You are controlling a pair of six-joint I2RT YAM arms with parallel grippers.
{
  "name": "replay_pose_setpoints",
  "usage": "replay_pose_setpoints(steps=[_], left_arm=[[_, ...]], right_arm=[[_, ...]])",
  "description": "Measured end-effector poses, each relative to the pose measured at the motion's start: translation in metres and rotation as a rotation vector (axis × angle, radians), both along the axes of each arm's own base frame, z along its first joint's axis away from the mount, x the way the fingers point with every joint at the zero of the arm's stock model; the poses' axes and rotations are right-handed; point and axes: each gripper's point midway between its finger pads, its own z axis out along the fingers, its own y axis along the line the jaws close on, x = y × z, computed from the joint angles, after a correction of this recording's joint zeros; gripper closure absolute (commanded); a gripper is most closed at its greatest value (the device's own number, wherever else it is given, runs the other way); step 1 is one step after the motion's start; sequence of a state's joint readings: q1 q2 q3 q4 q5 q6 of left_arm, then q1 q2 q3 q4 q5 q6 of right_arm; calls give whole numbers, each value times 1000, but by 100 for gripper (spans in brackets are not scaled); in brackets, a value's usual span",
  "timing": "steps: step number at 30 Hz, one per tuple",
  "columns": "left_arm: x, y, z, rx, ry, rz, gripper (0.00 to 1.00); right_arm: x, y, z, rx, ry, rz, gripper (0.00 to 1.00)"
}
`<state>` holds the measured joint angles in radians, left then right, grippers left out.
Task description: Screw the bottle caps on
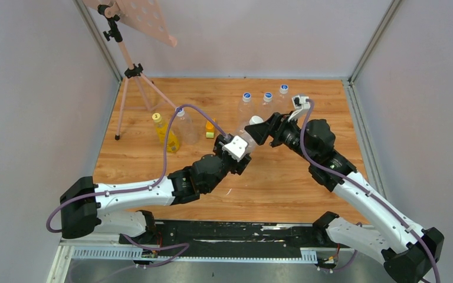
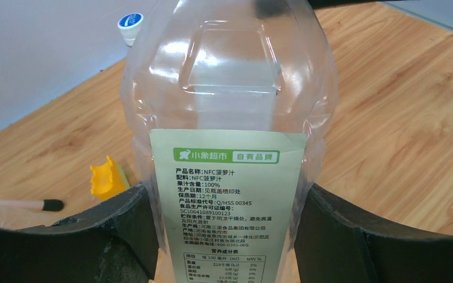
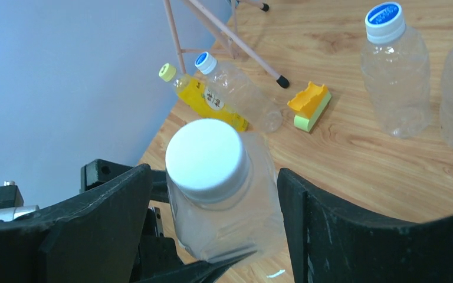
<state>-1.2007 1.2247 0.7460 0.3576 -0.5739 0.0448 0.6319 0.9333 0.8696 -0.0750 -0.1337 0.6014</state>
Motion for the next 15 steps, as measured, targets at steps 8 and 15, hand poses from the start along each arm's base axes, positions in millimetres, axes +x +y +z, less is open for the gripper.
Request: replay_pose_setpoints(steps=[8, 15], left_arm=[[-4, -7, 2, -34, 17, -41, 100], [-6, -9, -1, -38, 35, -49, 98]], right_arm=[[6, 2, 11, 34, -56, -9, 39], [13, -4, 2, -9, -86, -39, 87]])
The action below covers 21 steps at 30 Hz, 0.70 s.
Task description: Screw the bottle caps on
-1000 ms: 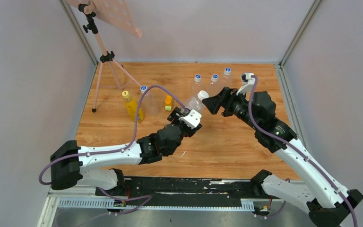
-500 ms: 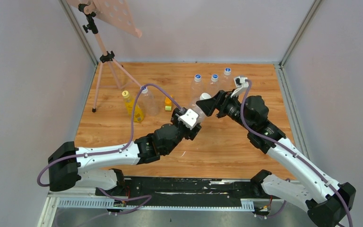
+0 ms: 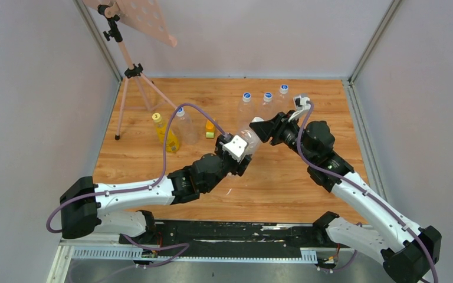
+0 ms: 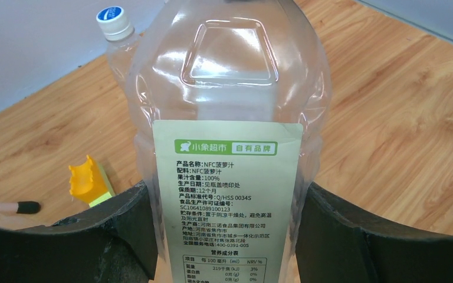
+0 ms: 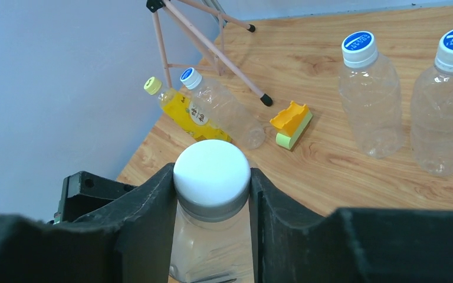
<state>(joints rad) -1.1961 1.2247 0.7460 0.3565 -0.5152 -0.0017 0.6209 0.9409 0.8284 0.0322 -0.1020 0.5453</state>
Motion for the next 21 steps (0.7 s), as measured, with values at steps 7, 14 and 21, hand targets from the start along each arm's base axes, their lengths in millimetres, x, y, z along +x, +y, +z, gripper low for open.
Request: replay_pose_setpoints(steps=[7, 14, 21], left_arm=[[-2, -1, -4, 13, 14, -15, 72], [-7, -4, -5, 25, 22, -51, 12], [-13, 2, -17, 61, 79, -59, 0]], right_arm=[[-2, -3, -2, -17, -21, -2, 100], [-7, -13, -1, -63, -68, -18, 100], [14, -44, -8, -228, -179, -159, 100]])
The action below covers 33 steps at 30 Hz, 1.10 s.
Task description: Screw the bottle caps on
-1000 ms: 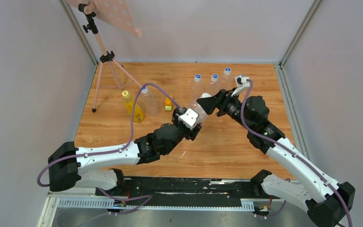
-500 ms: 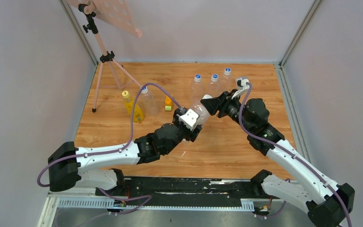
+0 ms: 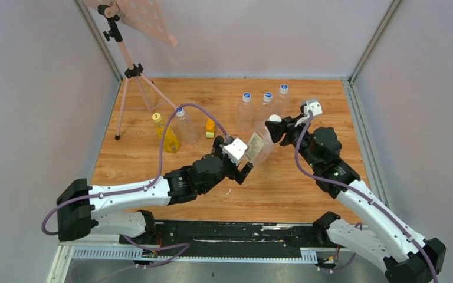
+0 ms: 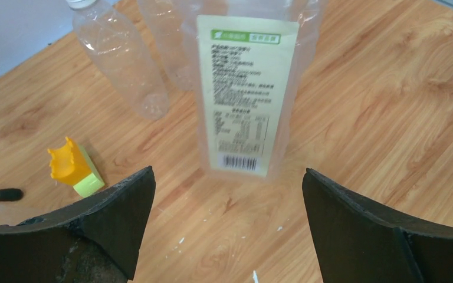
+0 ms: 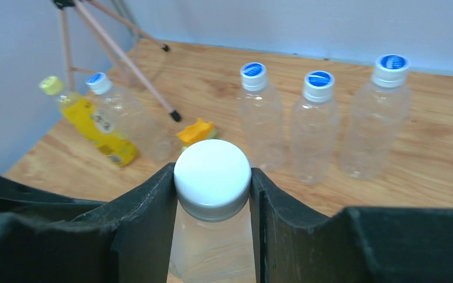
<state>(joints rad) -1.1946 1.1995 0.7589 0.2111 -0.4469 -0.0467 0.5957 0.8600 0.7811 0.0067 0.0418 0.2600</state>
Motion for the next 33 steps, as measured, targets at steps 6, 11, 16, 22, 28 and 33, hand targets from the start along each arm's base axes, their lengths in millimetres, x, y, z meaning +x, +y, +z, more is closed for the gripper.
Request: replay_pose_setpoints(steps=[6, 11, 16, 22, 28, 33], left_arm=[[8, 26, -1, 5, 53, 73, 0], [25, 59, -11, 36, 106, 171, 0], [33, 83, -10, 52, 118, 236, 0], [32, 90, -5, 45, 114, 246, 0], [30, 93, -3, 45, 115, 247, 0], [29, 95, 0, 37, 111, 246, 0]], right_arm=[[9, -32, -27, -166, -67, -129, 100], [12, -49, -54, -282, -101, -190, 99], [15, -56, -62, -316, -113, -220, 92], [15, -58, -76, -326, -92, -231, 73], [15, -60, -78, -316, -80, -245, 58], [15, -61, -79, -294, -66, -258, 39]])
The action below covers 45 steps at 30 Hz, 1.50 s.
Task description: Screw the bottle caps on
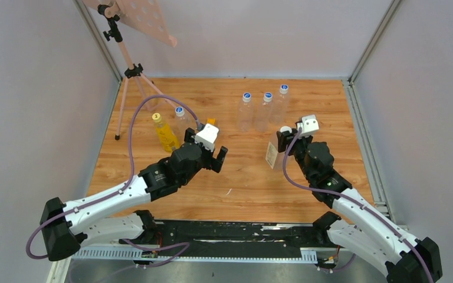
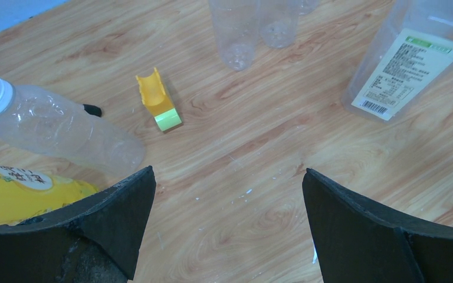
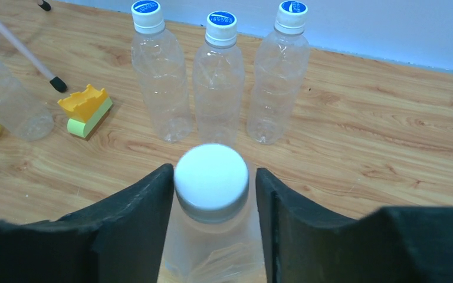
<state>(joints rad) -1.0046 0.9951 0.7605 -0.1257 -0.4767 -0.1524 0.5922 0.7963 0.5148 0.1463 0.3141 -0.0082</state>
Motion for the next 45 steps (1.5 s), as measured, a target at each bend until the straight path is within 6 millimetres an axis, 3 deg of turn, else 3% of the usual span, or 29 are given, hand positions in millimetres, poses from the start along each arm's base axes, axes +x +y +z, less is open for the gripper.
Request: replay_pose_setpoints(steps=[7, 10, 11, 19, 22, 26, 29, 33, 40, 45], left_arm=[[-2, 2, 4, -11, -5, -4, 0], [-3, 3, 9, -26, -14, -9, 0], [-4, 3, 10, -31, -16, -11, 0], [-8, 22, 34, -95, -78, 30, 0], [-11, 41, 51, -115, -111, 75, 0], [-20, 73, 92, -168, -170, 132, 0], [-32, 101, 126, -235, -227, 160, 0], [-53, 142, 155, -329, -298, 191, 0], [-85, 204, 166, -454, -384, 235, 0], [-92, 221, 160, -459, -389, 261, 0]], right_arm=[[-4, -1, -3, 26, 25, -3, 22], [-7, -2, 1, 40, 27, -4, 3], [-8, -2, 4, 49, 26, -6, 0], [-26, -21, 67, 187, -40, -56, 0], [-41, -36, 97, 250, -89, -86, 0], [-69, -65, 126, 327, -171, -128, 0], [-92, -87, 137, 372, -229, -156, 0], [-118, -112, 146, 409, -296, -185, 0], [-143, -140, 150, 449, -363, -237, 0], [-143, -142, 145, 433, -349, -253, 0]])
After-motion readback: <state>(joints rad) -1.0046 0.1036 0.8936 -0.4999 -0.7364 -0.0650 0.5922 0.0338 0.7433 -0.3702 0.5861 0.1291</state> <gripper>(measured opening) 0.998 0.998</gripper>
